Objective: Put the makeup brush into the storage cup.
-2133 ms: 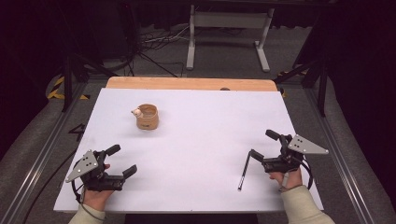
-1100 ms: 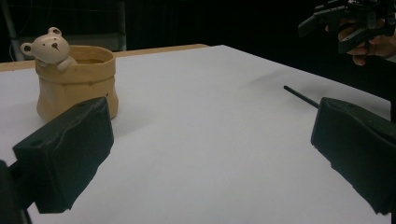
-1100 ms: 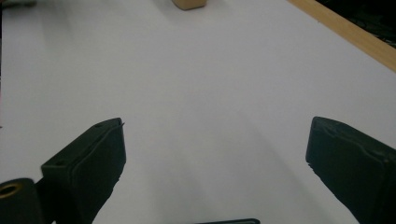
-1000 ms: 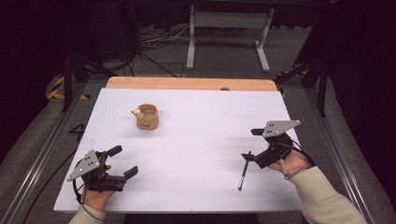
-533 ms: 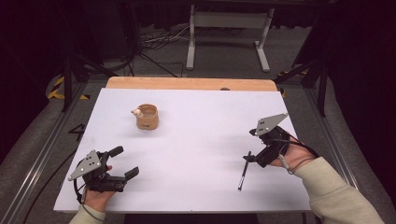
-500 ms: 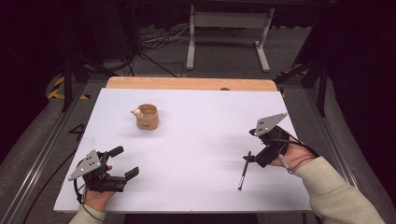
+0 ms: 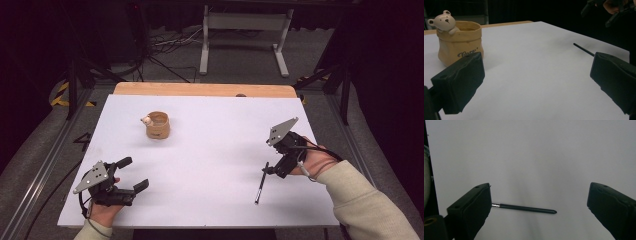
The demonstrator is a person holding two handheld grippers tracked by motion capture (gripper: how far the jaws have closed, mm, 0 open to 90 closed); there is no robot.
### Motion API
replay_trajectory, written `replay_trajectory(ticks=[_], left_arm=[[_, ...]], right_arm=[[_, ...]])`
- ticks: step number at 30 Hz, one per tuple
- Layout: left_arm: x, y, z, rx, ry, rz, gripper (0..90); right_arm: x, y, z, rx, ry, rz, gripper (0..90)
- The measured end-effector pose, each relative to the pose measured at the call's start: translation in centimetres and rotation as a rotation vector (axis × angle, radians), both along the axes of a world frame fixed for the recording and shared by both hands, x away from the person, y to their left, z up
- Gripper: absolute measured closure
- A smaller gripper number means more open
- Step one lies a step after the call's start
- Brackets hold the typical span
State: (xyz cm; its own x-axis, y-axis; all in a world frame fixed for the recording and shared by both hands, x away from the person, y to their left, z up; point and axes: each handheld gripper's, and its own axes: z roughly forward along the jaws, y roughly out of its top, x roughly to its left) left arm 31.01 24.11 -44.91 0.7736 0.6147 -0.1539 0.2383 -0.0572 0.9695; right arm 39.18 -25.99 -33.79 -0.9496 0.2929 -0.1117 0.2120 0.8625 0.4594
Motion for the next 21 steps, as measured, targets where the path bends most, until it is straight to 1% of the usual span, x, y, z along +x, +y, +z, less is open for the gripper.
replay_trajectory(ticks=[3,4,6,8,11,12,14,16,17,19,20,21], left_arm=[[0.0,0.0,0.1,0.010,-0.005,-0.002,0.3],[0.0,0.0,0.1,0.010,-0.006,-0.001,0.3],[-0.1,0.0,0.1,0.014,-0.004,-0.002,0.3],[0.0,0.0,0.1,0.010,-0.005,0.000,0.3],[0.0,-0.1,0.1,0.012,-0.006,0.001,0.3],[0.0,-0.1,0.1,0.013,-0.005,0.000,0.3],[0.0,-0.1,0.1,0.015,-0.002,0.002,0.2],[0.0,-0.1,0.1,0.014,-0.003,0.002,0.2],[0.0,-0.1,0.1,0.013,-0.003,0.002,0.2],[0.0,-0.1,0.0,0.012,-0.003,0.001,0.2],[0.0,-0.1,0.0,0.012,-0.003,0.001,0.2],[0.0,-0.1,0.0,0.013,-0.003,0.001,0.2]], right_arm=[[0.2,0.1,0.0,-0.030,0.016,0.020,5.3],[0.2,0.1,0.0,-0.037,0.014,0.024,5.0],[0.2,0.1,0.1,-0.043,0.026,0.028,5.0],[0.3,0.2,0.1,-0.051,0.024,0.038,4.9],[0.5,0.3,0.1,-0.060,0.036,0.044,5.0],[0.6,0.3,0.0,-0.064,0.042,0.033,4.8],[0.8,0.3,-0.1,-0.071,0.063,0.030,4.3],[0.9,0.5,-0.3,-0.087,0.059,0.039,4.5],[1.0,0.6,-0.4,-0.097,0.076,0.038,4.5],[1.1,0.6,-0.6,-0.107,0.093,0.055,4.4],[1.1,0.6,-0.6,-0.107,0.093,0.055,4.4],[1.2,0.7,-0.7,-0.114,0.109,0.056,4.4]])
